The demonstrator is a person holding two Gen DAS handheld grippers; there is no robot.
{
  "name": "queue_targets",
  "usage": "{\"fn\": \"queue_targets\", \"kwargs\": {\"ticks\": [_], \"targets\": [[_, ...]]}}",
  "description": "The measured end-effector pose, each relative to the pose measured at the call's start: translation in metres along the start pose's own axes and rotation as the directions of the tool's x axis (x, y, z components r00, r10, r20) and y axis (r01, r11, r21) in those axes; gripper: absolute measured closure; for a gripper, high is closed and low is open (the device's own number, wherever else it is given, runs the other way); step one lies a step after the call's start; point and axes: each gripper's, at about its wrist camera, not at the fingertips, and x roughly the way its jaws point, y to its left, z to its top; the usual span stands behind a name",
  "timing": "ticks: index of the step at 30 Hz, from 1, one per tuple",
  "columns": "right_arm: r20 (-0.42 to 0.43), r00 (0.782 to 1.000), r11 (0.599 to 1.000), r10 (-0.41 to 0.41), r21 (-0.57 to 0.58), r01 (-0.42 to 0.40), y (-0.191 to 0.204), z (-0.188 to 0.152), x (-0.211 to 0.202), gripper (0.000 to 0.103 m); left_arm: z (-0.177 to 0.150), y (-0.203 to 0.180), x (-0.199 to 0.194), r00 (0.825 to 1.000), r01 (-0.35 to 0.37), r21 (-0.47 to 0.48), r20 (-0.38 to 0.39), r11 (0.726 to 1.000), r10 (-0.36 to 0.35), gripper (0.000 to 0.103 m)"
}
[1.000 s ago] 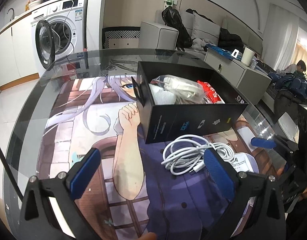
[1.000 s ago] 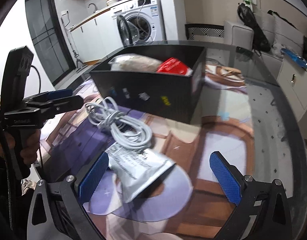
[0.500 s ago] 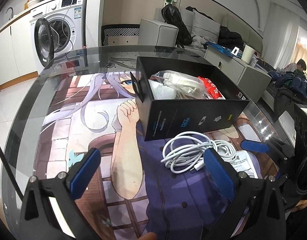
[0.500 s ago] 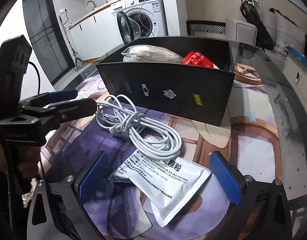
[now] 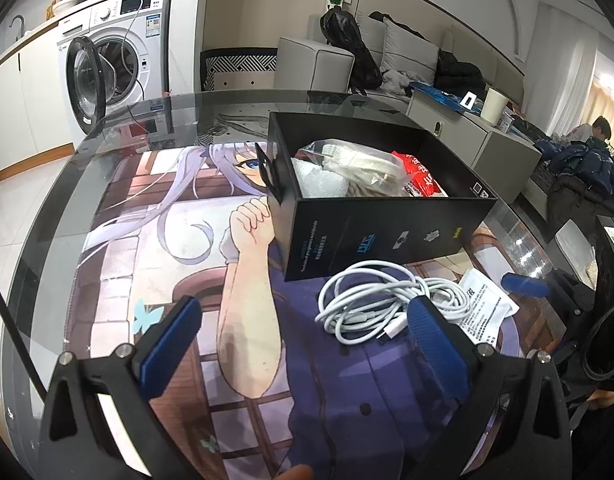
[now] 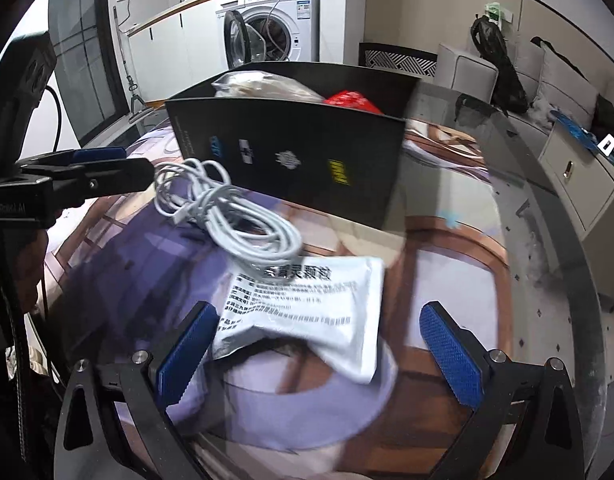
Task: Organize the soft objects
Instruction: 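Move the left tool to the white cable while the right tool reaches the white medicine sachet, then grasp the white medicine sachet with the right tool while the left tool grasps the white cable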
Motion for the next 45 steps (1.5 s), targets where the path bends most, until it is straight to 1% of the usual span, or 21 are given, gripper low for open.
{"fn": "queue_targets", "kwargs": {"ticks": [5,11,13,15,18,24,36,45], "targets": [[-0.001,1.0,1.0,-0.008,0.008,0.008,-0.006,0.0,0.0,0.001,-0.001,-0.002,0.0,1.0,0.001,0.003,0.001,1.0,-0.001,0.0],[-0.011,1.0,1.0,0.006,-0.012,-0.007,-0.009,0.003,0.002,0.001,0.0,-0.002,-0.001,1.0,-0.003,0.002,-0.001,1.0,0.003,0.0],[-0.004,1.0,1.0,0.012,-0.014,-0.012,-0.008,0.005,0.002,0.005,-0.001,-0.002,0.0,1.0,-0.003,0.001,-0.001,1.0,0.003,0.0],[0.003,1.0,1.0,0.015,-0.016,-0.015,-0.01,0.006,0.0,0.02,0.0,-0.002,0.0,1.0,-0.003,-0.001,-0.002,1.0,0.003,0.0],[0.002,1.0,1.0,0.019,-0.012,-0.019,-0.015,0.006,-0.002,0.033,0.0,-0.002,-0.001,1.0,-0.004,-0.001,0.0,1.0,0.004,0.0],[0.012,1.0,0.999,0.02,-0.028,-0.019,-0.019,0.0,-0.009,0.042,0.0,-0.001,-0.001,1.0,-0.003,-0.001,-0.001,1.0,0.003,0.0],[0.035,0.999,1.0,0.002,0.006,-0.002,-0.028,-0.01,-0.02,0.043,0.001,-0.003,0.0,1.0,0.001,0.0,-0.003,1.0,-0.001,0.0],[0.086,0.996,0.999,-0.026,0.046,0.022,-0.043,-0.01,-0.04,0.043,-0.001,-0.018,0.006,0.999,0.034,0.017,-0.028,0.999,-0.034,0.0]]}}
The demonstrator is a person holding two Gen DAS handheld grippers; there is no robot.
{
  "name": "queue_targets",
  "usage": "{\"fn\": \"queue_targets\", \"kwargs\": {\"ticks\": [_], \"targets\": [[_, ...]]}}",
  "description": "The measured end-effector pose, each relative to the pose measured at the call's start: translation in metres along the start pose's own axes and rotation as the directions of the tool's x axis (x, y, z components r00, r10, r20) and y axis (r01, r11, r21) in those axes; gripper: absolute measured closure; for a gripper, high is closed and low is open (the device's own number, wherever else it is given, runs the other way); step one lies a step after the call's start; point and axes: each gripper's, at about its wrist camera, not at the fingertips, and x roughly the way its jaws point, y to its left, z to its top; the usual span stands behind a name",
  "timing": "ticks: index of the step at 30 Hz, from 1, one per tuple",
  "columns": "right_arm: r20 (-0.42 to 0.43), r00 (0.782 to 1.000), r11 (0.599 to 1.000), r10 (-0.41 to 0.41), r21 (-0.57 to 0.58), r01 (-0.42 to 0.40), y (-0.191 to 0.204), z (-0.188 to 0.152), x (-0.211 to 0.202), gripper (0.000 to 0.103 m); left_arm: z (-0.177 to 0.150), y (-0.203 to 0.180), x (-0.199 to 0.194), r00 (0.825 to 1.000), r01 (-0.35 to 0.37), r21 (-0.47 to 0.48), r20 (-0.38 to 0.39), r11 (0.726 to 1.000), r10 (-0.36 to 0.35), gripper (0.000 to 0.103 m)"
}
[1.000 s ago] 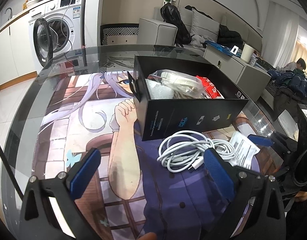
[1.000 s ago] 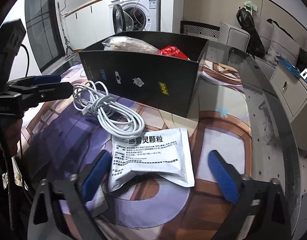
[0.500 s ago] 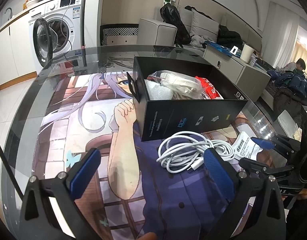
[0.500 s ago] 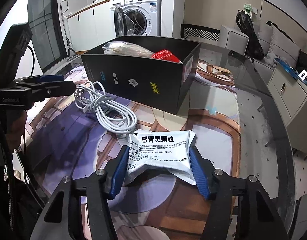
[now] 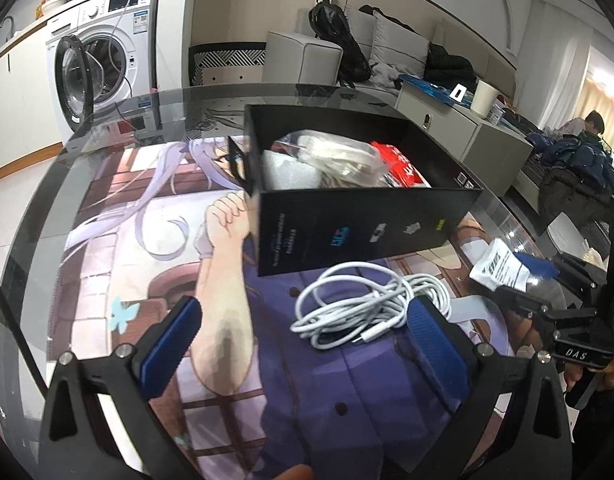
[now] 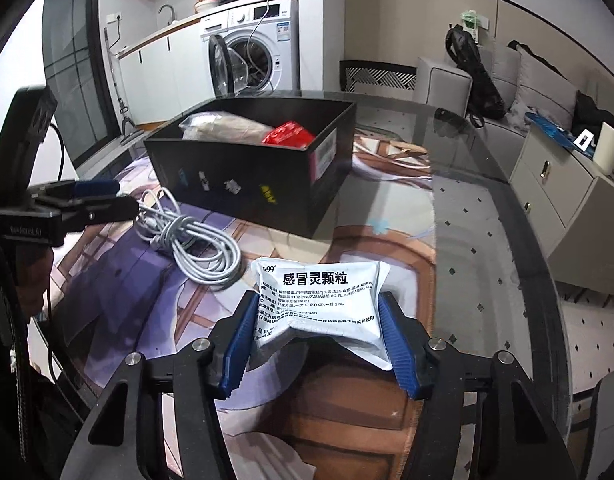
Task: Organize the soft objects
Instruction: 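Grasp the white medicine sachet with the right tool while the left tool grasps the white cable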
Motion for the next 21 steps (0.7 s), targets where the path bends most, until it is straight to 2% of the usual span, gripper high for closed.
{"fn": "queue_targets", "kwargs": {"ticks": [13,21], "targets": [[0.003,1.0,1.0,0.009,0.009,-0.009,-0.003,0.001,0.001,0.043,0.0,-0.019,0.033,0.995,0.062,-0.017,-0.083,0.998,-0.064,0.0],[0.004,1.0,1.0,0.008,0.013,-0.008,-0.005,0.001,0.002,0.043,0.008,-0.028,0.041,0.994,0.048,-0.003,-0.1,0.999,-0.048,0.001]]}}
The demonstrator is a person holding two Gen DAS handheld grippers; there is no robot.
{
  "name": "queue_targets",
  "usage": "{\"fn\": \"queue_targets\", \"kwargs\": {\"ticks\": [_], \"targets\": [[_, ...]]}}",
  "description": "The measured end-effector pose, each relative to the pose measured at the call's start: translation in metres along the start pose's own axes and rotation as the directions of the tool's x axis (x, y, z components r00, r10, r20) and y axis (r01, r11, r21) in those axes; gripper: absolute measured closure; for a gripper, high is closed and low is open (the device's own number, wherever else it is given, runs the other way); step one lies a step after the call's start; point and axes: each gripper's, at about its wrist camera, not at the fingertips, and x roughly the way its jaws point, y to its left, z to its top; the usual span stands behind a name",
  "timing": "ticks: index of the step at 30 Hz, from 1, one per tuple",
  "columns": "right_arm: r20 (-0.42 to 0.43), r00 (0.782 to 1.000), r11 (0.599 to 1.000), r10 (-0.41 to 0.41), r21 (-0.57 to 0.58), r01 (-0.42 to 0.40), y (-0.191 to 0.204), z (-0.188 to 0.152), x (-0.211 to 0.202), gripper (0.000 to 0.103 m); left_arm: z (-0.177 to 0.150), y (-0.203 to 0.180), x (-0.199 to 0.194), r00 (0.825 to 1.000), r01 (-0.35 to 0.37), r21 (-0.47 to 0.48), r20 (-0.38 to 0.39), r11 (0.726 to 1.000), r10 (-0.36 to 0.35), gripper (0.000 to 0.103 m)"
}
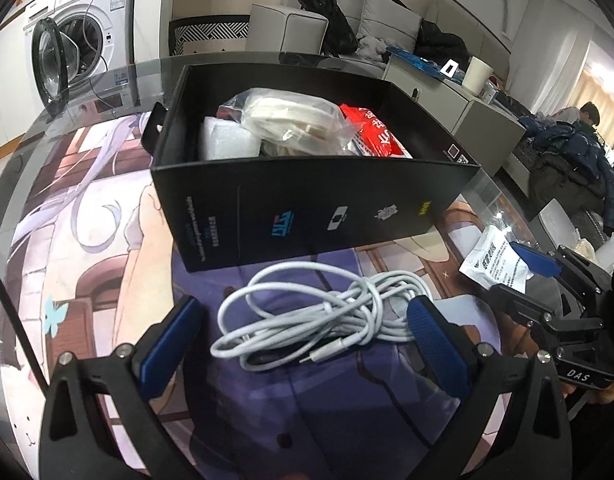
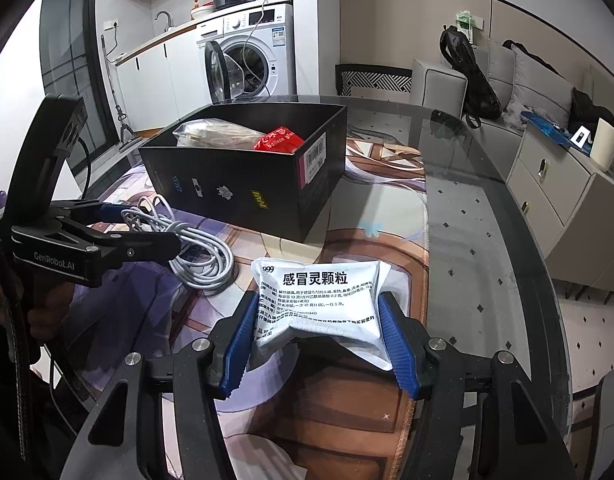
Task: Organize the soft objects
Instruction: 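Grasp the white medicine sachet with the right tool while the left tool grasps the white cable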
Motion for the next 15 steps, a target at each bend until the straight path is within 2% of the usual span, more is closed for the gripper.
{"fn": "queue_targets", "kwargs": {"ticks": [4,6,8,11,15], "targets": [[0.0,1.0,1.0,0.001,0.0,-0.001,0.0,0.0,0.0,0.043,0.002,0.0,0.001,1.0,-0.007,0.0,0.009,1.0,0.007,0.004],[0.001,1.0,1.0,-0.001,-0.001,0.001,0.0,0.0,0.0,0.043,0.001,-0.001,0.001,1.0,-0.018,0.003,0.019,1.0,0.018,0.01],[0.001,1.0,1.0,0.001,0.0,-0.001,0.0,0.0,0.0,0.043,0.001,-0.001,-0.001,1.0,-0.011,0.016,0.026,1.0,0.011,0.024],[0.001,1.0,1.0,-0.001,-0.002,0.001,0.0,0.0,0.0,0.043,-0.001,-0.001,-0.004,0.999,0.027,0.022,0.031,0.999,-0.028,0.032],[0.002,1.0,1.0,0.001,-0.005,-0.001,0.0,0.0,0.0,0.043,-0.006,0.001,-0.01,0.998,0.045,0.019,0.04,0.999,-0.046,0.033]]}}
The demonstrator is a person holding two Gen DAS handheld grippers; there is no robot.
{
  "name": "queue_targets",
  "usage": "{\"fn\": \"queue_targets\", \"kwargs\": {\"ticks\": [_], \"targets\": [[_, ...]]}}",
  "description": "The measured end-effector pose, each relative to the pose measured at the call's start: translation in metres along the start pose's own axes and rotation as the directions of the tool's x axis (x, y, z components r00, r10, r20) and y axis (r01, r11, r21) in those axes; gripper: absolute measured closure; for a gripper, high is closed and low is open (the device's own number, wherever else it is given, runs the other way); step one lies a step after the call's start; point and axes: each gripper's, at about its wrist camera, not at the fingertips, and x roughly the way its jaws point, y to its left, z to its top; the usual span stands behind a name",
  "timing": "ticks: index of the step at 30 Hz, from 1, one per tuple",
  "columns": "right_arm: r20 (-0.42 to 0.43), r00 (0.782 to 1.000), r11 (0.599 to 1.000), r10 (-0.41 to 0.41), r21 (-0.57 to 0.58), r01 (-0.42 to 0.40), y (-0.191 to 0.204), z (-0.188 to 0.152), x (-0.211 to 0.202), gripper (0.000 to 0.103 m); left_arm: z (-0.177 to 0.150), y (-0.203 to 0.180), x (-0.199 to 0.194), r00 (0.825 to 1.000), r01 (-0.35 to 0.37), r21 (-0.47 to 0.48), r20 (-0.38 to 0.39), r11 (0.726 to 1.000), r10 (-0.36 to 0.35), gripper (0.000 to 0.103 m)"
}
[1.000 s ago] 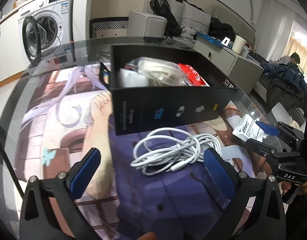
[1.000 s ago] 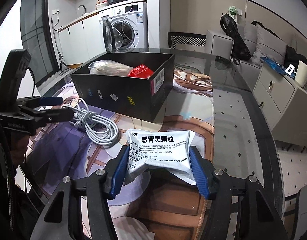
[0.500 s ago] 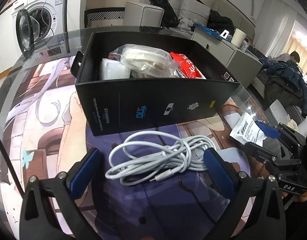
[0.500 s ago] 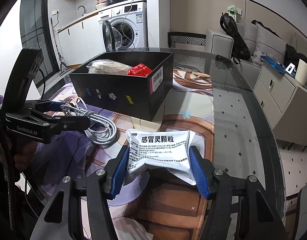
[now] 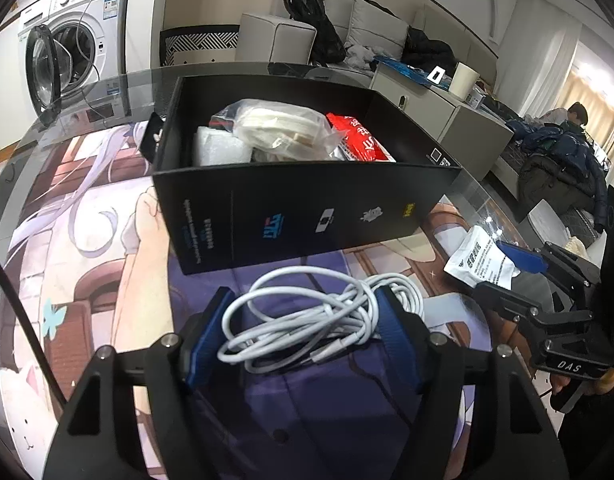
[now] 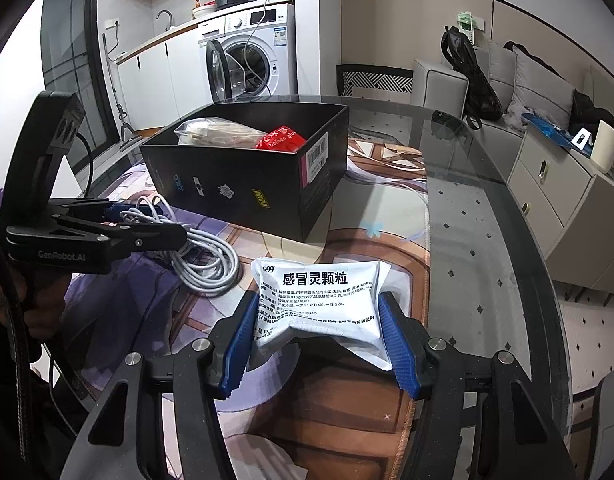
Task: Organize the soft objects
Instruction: 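Grasp the white medicine sachet with the right tool while the left tool grasps the white cable, then carry the cable over the box with the left tool while the right tool carries the sachet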
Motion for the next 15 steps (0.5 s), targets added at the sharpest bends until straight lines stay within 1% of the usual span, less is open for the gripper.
{"fn": "queue_targets", "kwargs": {"ticks": [15], "targets": [[0.029,1.0,1.0,0.006,-0.024,-0.005,0.007,0.006,-0.008,0.043,-0.008,0.007,-0.016,1.0,0.0,-0.005,0.024,1.0,0.0,0.033]]}}
